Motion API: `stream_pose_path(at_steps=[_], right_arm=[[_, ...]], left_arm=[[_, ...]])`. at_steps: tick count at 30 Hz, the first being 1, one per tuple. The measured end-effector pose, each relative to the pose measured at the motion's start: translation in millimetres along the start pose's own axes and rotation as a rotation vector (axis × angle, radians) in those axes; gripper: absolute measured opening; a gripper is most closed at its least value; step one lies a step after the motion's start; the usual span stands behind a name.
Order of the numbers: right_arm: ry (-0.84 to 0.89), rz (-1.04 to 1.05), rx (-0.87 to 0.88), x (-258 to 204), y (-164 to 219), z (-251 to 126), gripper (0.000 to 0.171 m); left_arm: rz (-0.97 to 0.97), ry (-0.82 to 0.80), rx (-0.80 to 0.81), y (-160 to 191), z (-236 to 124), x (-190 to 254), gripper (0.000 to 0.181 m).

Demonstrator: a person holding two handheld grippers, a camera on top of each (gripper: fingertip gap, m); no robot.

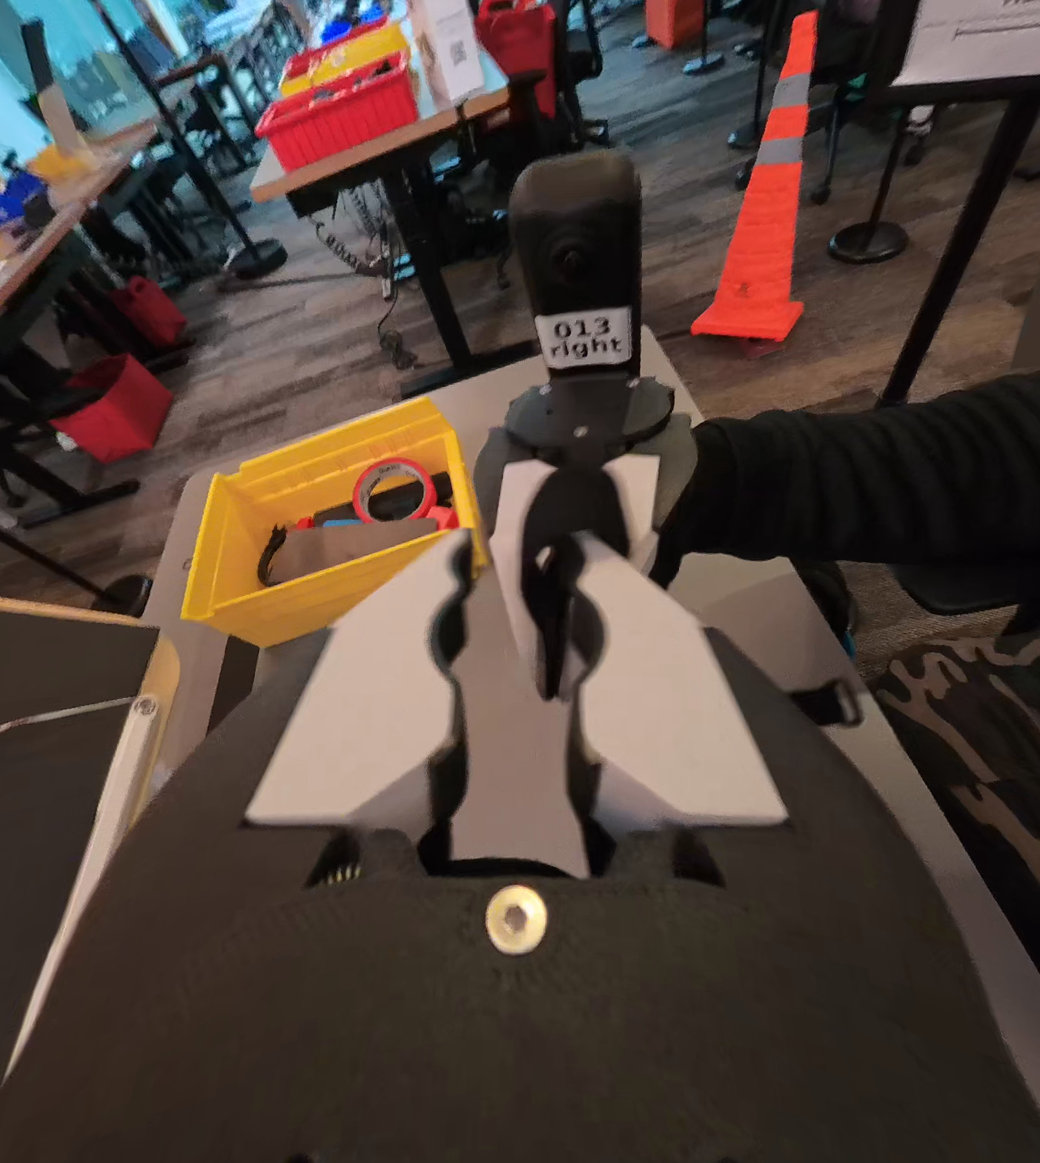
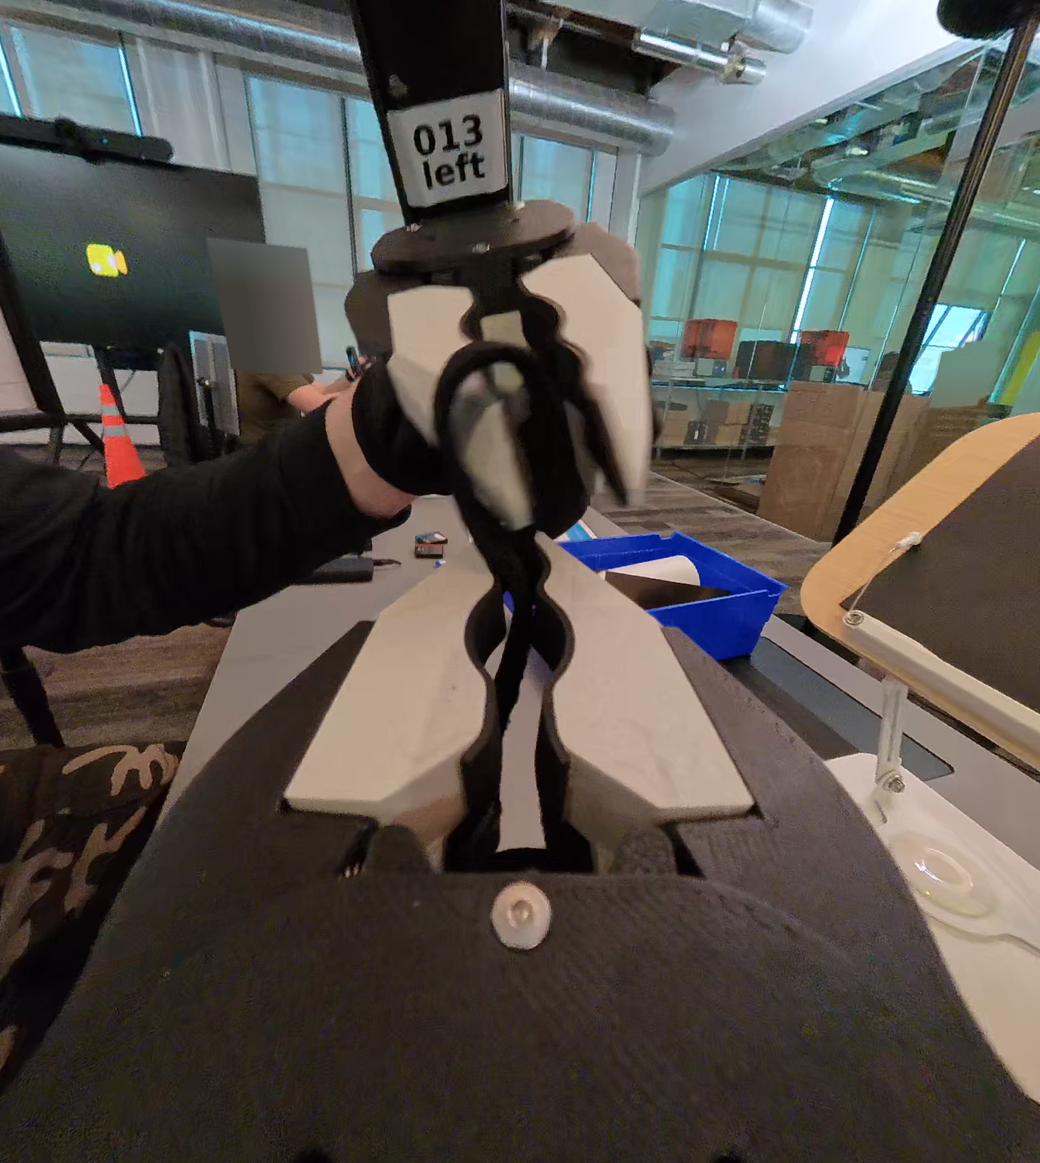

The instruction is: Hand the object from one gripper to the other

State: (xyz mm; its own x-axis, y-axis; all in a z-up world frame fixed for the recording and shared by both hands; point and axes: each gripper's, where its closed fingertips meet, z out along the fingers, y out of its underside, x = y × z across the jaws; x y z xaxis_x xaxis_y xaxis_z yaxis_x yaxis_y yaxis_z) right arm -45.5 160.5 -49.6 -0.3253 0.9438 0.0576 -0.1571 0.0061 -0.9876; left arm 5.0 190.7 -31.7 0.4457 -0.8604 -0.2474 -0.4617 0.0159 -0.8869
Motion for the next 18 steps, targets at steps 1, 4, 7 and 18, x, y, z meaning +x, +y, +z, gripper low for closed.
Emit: stream_pose_path(at_steps=[1, 4, 7, 18], right_arm=[[0.001, 0.008, 0.008, 1, -2, -2, 0.000], [0.039, 0.002, -0.009, 9, -1, -9, 0.000], [0.065, 0.026, 0.048, 15, -13, -16, 0.000], [0.164, 0.031, 0.067, 22, -32, -14, 0.000]], left_arm=[[-0.011, -0.029, -0.018, 3, -2, -4, 0.044], [-0.048, -0.061, -0.027, 7, -12, -11, 0.072], [-0.096, -0.050, -0.022, 17, -22, -10, 0.096], [-0.069, -0.192, 0.058, 57, 31, 13, 0.064]])
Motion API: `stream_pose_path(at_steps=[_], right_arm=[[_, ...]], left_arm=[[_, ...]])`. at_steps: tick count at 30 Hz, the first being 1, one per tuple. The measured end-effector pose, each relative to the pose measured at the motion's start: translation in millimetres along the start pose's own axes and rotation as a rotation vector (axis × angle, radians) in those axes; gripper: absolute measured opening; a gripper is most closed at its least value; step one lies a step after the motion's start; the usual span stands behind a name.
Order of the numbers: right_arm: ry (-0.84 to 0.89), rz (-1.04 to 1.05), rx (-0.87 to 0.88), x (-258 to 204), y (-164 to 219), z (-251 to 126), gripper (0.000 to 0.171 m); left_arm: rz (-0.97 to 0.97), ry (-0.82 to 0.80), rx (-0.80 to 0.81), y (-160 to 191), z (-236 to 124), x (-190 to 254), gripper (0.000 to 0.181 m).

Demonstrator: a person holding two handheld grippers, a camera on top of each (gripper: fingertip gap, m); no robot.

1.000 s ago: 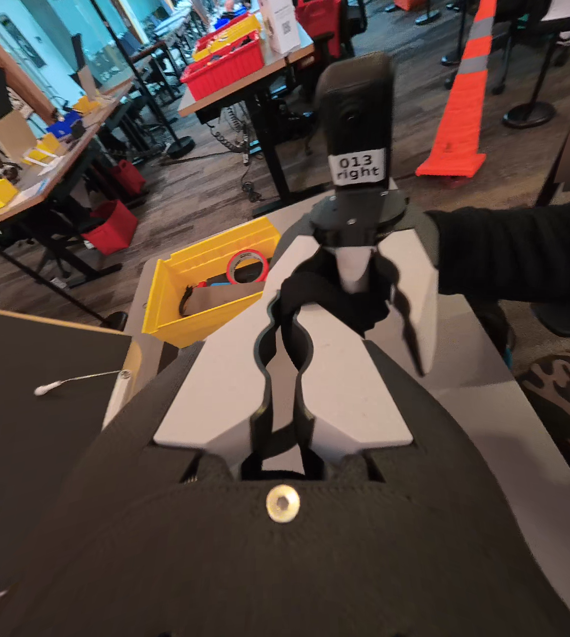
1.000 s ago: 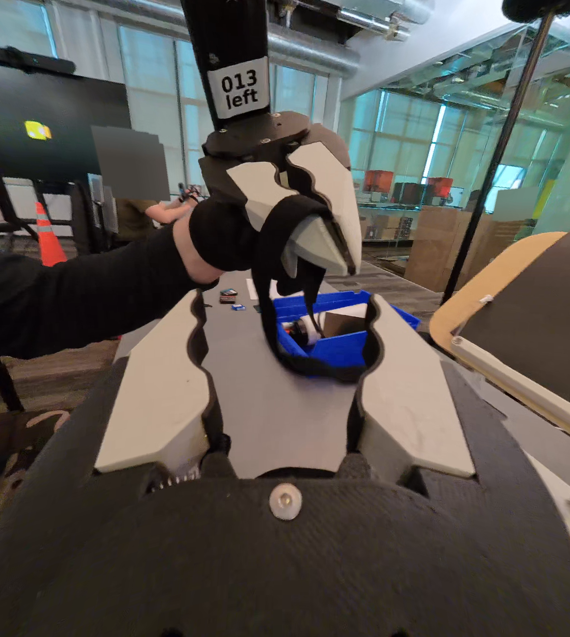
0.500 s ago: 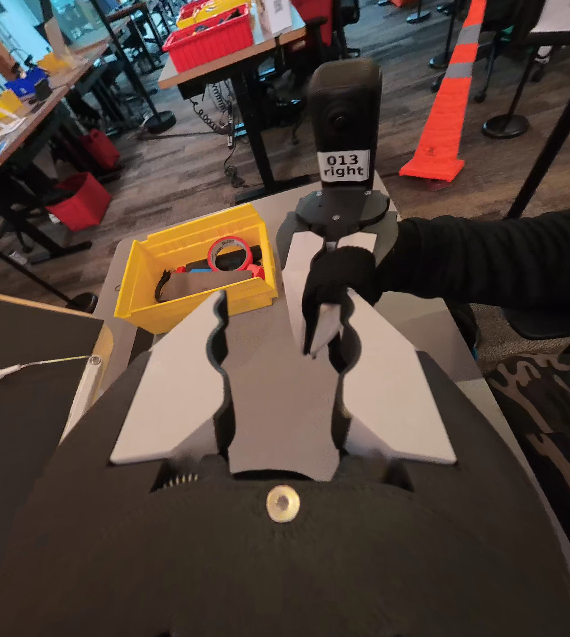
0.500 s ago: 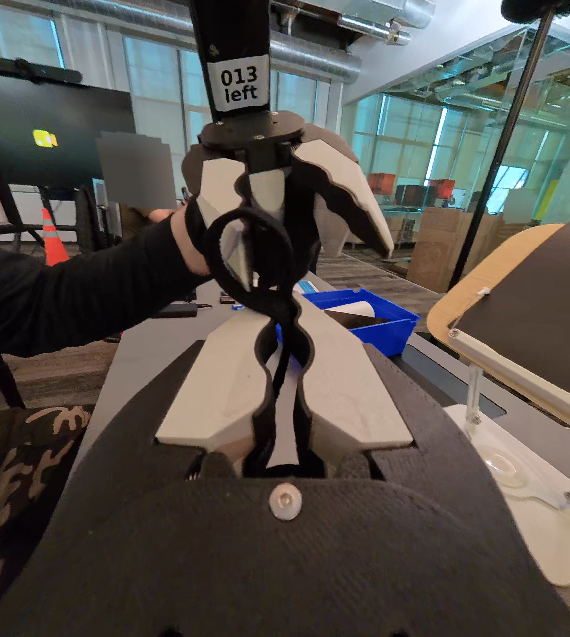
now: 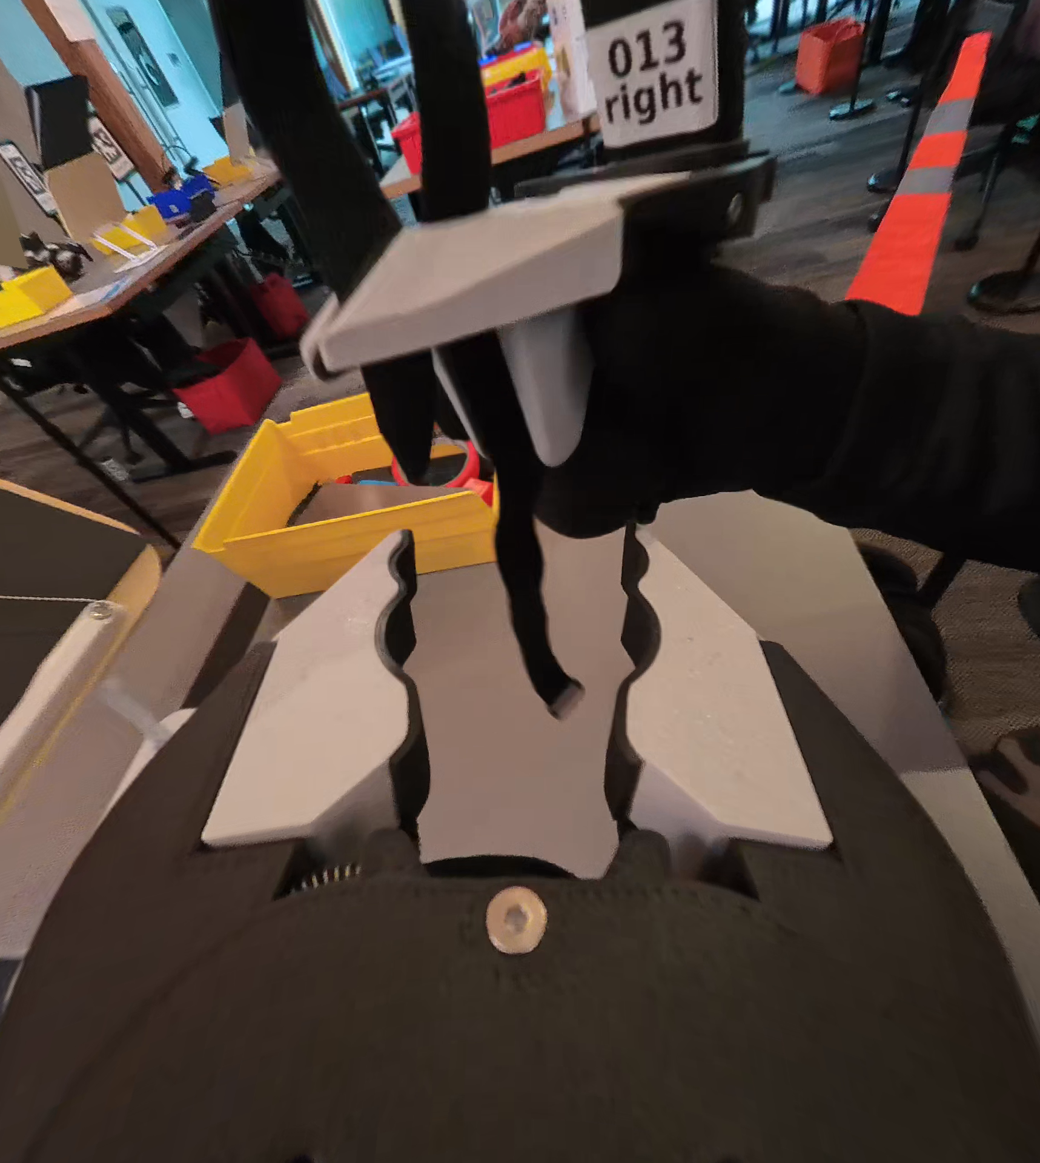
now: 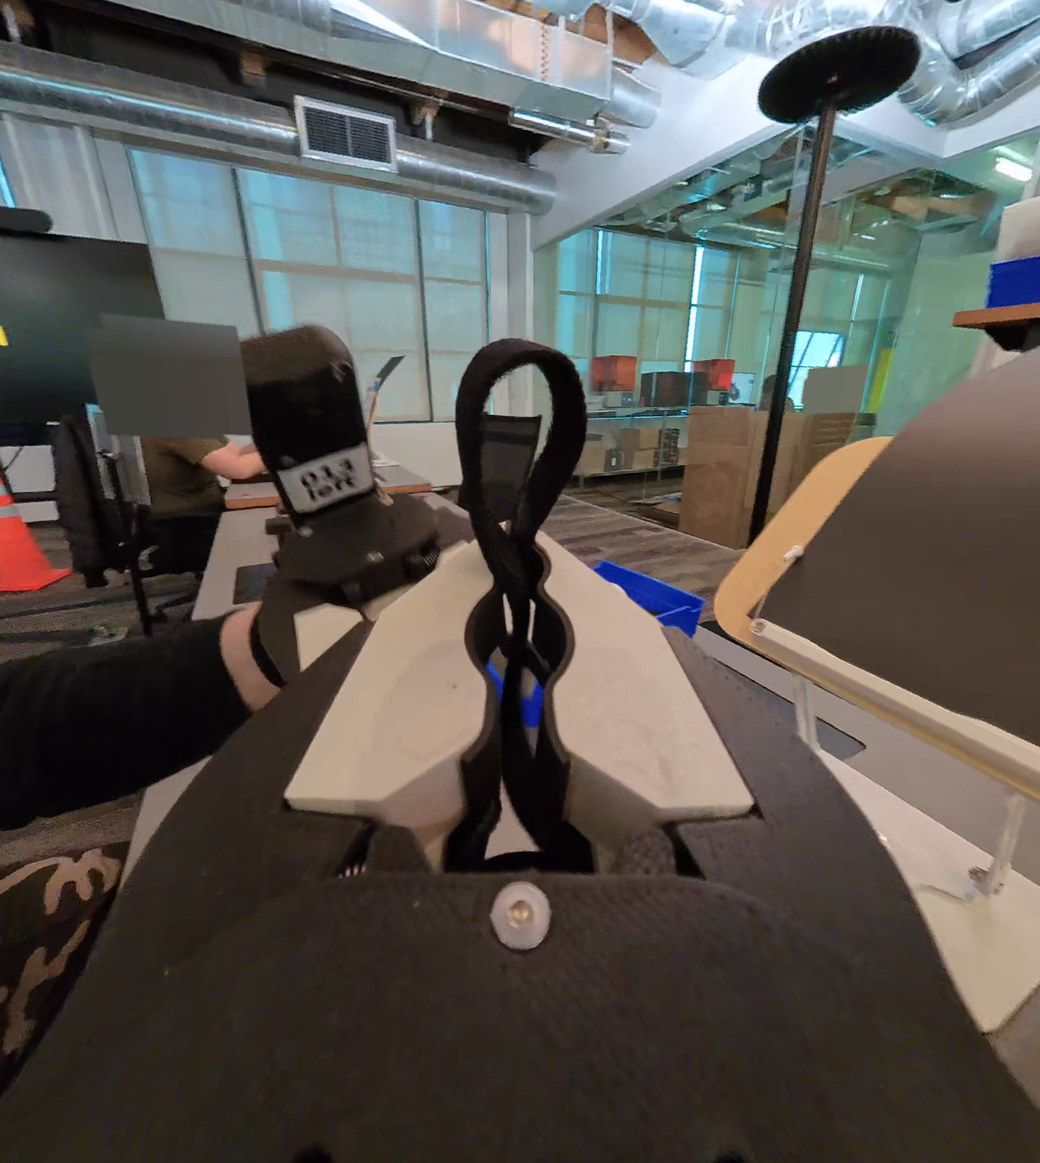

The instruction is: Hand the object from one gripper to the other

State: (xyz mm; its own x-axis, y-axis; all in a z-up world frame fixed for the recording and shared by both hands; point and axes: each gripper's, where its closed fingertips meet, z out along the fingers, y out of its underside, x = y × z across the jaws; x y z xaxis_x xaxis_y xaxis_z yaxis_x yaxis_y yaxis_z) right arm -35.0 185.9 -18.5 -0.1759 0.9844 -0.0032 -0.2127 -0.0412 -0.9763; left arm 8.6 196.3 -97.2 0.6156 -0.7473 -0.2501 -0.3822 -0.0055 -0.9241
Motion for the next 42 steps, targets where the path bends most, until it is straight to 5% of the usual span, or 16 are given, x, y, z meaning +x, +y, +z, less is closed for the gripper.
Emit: stream_pose_path(at_steps=[7, 21, 24, 27, 37, 42], right_arm=[[-0.007, -0.005, -0.003, -6, -12, -3, 0.000], [0.089, 0.152, -0.030, 15, -7, -3, 0.002], [0.118, 0.205, -0.044, 25, -1, -6, 0.071], [0.172, 0.156, -0.093, 38, 5, -20, 0.103], [0.198, -0.185, -0.110, 22, -28, -53, 0.101], [0.020, -0.210, -0.187, -12, -5, -33, 0.111]], left_arm=[[-0.120, 0.226, 0.131, 3, 5, 29, 0.000], [0.021, -0.100, 0.327, -42, -30, -10, 0.000], [-0.024, -0.067, 0.328, -46, -34, -11, 0.000], [-0.065, -0.042, 0.291, -45, -39, -14, 0.000], [-0.295, 0.151, 0.193, -42, -33, -1, 0.000], [-0.301, 0.202, 0.179, -51, -35, 7, 0.000]])
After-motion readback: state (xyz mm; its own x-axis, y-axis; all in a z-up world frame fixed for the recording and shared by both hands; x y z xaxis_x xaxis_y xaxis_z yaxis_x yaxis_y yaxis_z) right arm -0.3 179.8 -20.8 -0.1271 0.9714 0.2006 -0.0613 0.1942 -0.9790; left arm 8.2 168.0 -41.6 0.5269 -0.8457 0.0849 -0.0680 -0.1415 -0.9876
